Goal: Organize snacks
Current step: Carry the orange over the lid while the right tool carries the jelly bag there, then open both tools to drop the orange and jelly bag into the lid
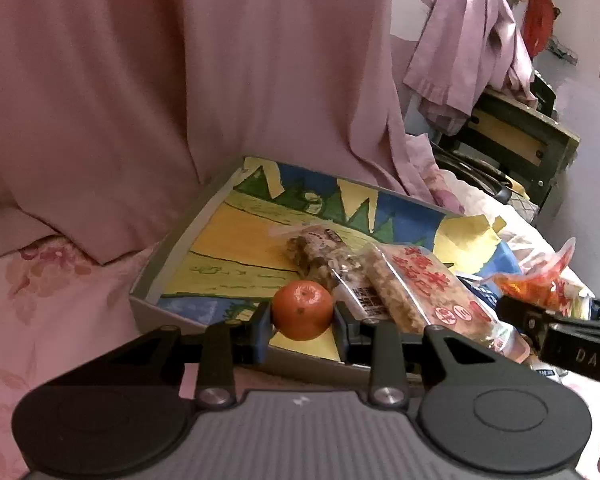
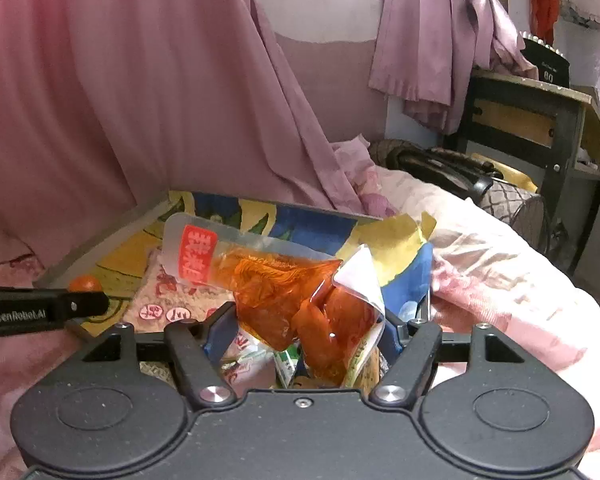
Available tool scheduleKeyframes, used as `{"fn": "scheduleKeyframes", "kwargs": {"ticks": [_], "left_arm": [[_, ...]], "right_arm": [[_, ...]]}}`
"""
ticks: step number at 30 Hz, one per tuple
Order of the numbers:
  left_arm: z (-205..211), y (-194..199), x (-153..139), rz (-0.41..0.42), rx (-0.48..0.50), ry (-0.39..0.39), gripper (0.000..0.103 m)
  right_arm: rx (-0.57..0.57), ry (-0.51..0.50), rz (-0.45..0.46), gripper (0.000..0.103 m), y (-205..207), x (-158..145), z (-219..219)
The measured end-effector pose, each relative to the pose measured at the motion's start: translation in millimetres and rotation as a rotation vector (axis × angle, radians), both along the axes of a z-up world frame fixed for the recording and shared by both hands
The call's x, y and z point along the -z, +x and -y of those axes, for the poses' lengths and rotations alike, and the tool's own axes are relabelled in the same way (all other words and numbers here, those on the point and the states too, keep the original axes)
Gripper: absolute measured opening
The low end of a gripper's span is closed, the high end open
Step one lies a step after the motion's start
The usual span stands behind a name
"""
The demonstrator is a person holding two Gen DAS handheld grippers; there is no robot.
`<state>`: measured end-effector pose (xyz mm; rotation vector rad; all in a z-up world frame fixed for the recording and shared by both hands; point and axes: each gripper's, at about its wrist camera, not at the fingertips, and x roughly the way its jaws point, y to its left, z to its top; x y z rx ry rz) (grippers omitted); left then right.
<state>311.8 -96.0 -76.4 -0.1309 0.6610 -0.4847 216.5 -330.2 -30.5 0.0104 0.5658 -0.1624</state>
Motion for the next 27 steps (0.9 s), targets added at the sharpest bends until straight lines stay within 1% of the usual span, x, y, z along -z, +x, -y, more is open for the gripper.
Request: {"fn": "scheduleKeyframes", "kwargs": {"ticks": [11, 18, 20, 23, 25, 27], "left_arm": [[2.4, -1.3, 0.8, 0.007, 0.011, 0.02, 0.036], [4.8, -3.1, 0.9, 0.014, 0.017, 0.041, 0.036], [4.5, -3.8, 0.5, 0.016, 0.015, 0.035, 0.037], [4.0, -3.3, -0.3, 0.011, 0.017, 0.029, 0.043], [3.3, -4.2, -1.3, 0.013, 0.015, 0.027, 0.048], [3.0, -5.5, -2.7, 0.013, 0.013, 0.027, 0.053]], "right_arm": [[0.015, 0.033, -0.03, 0.072, 1.6, 7.7, 3.1], [0.019, 0.04, -0.04, 0.075, 2.3, 9.0, 3.8], [0.017, 0.04, -0.041, 0.076, 2.1, 9.3, 3.5], [0.015, 0.041, -0.042, 0.078, 1.9, 9.2, 3.2], [0.012, 0.042, -0.038, 0.083, 1.2, 8.5, 3.0], [0.006, 0.043, -0.031, 0.086, 0.2, 7.1, 2.2]]}}
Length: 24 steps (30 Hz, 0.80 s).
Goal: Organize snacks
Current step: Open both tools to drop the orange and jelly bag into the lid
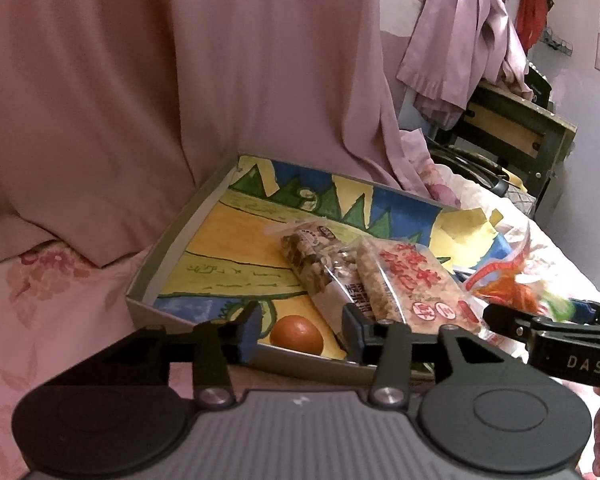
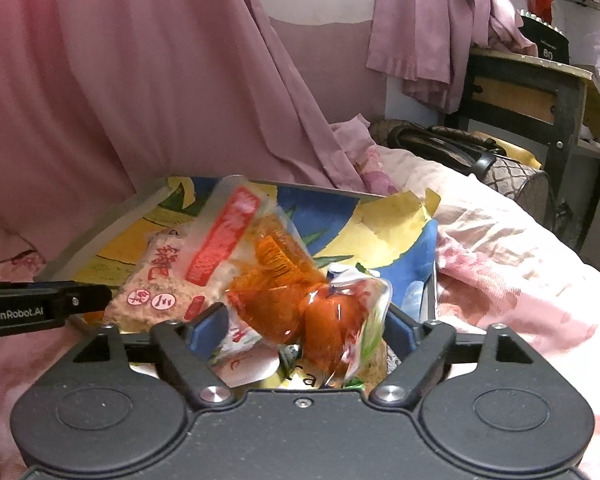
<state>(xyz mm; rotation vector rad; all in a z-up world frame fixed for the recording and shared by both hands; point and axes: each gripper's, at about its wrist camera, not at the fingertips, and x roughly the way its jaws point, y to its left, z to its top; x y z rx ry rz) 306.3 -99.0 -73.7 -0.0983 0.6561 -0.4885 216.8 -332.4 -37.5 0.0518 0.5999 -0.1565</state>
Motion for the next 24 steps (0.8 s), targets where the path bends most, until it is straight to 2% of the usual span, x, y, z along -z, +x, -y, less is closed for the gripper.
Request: {"fn": "scheduleKeyframes", "kwargs": {"ticks": [9, 15, 24], "left_arm": [[-7.4, -9.8, -13.9, 0.007, -0.046, -0.025, 0.084], [-13.6, -25.0, -30.6, 0.04, -0.08, -0.036, 0.097], [-24.9, -64.8, -63.0, 0.122, -0.114, -0.037, 0.103]], "right_arm": [[0.024, 0.022, 0.032, 0.093, -11.2, -11.9, 3.1], [0.055, 0.061, 0.081, 0.099, -31.9, -30.0, 8.6], [0.089, 0.123, 0.142, 0.102, -73.9, -57.2, 14.6]]}}
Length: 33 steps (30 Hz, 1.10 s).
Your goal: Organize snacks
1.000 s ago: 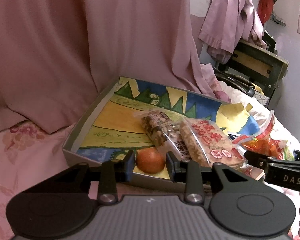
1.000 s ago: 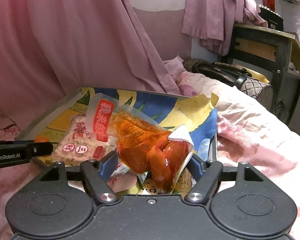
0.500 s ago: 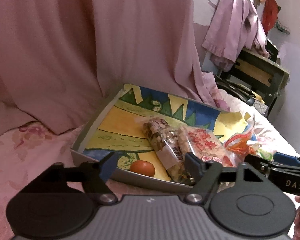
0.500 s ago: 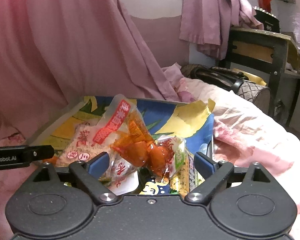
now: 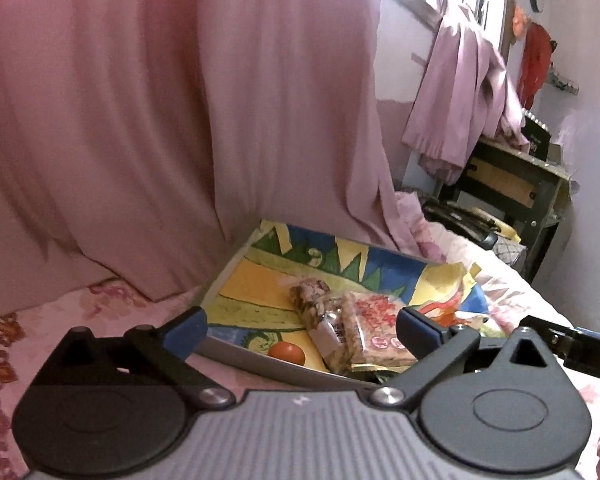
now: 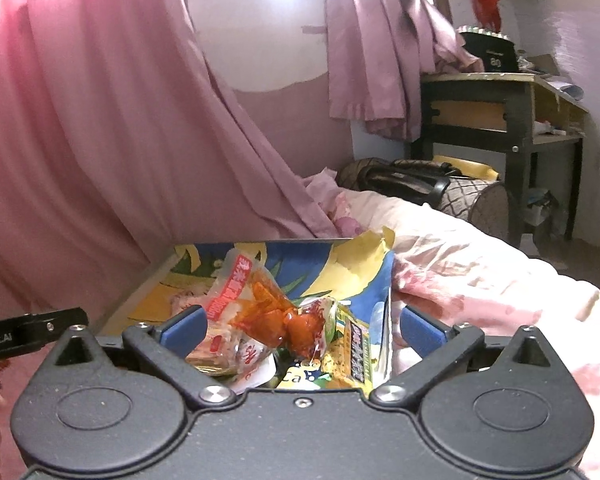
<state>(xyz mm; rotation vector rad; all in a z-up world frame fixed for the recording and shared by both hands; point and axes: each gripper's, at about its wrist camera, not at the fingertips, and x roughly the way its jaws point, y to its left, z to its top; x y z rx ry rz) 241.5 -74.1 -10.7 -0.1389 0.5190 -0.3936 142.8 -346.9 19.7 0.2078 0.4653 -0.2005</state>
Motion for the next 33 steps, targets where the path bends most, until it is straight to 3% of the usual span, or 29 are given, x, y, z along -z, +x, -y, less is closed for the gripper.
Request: {"fn": "scheduleKeyframes", "kwargs": {"ticks": [8, 22, 33], "left_arm": [[-13.2, -44.8, -16.0, 0.023, -0.019, 0.035, 0.103], [-29.7, -120.3, -18.1, 0.002, -0.036, 0.096, 0.103], [-43.1, -151.0, -20.2, -0.007, -0.069, 0.104, 0.103]], "right_arm": [[-0.012, 0.016, 0.014, 0.102, -42.2, -12.2, -11.9], [-0.015, 0.065, -0.006, 0.102, -111.3, -21.7, -31.8], [-0.009, 0.083, -0.052, 0.102, -146.0, -19.0, -41.9]]}}
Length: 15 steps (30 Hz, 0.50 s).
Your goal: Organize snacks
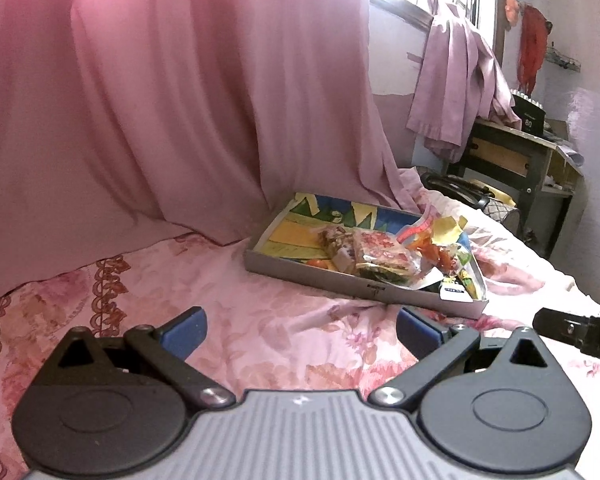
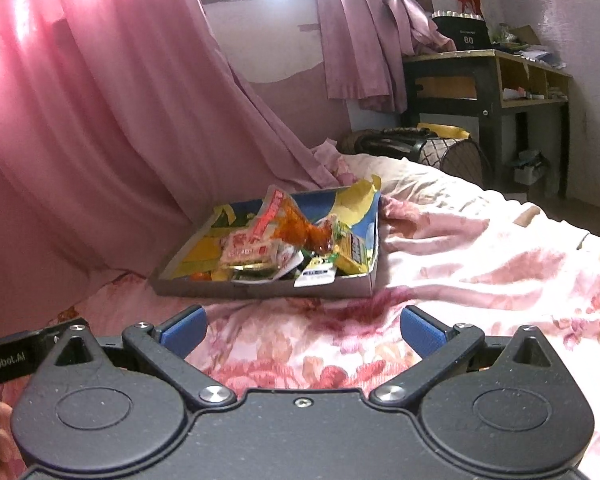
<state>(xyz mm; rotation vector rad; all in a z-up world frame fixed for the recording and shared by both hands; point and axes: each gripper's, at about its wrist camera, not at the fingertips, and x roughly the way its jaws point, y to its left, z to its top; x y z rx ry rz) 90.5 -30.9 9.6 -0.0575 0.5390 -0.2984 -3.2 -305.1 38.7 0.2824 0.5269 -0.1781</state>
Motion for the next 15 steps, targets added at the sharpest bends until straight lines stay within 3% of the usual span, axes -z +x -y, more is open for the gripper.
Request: {"fn": "scheduleKeyframes", "kwargs": {"ticks": [15], "left_arm": [[-5.3, -11.2, -0.1, -0.004, -0.007, -0.001, 0.103]], "right_arm": [[-0.004, -0.005, -0.033, 0.102, -13.7, 4.6, -6.0]]}}
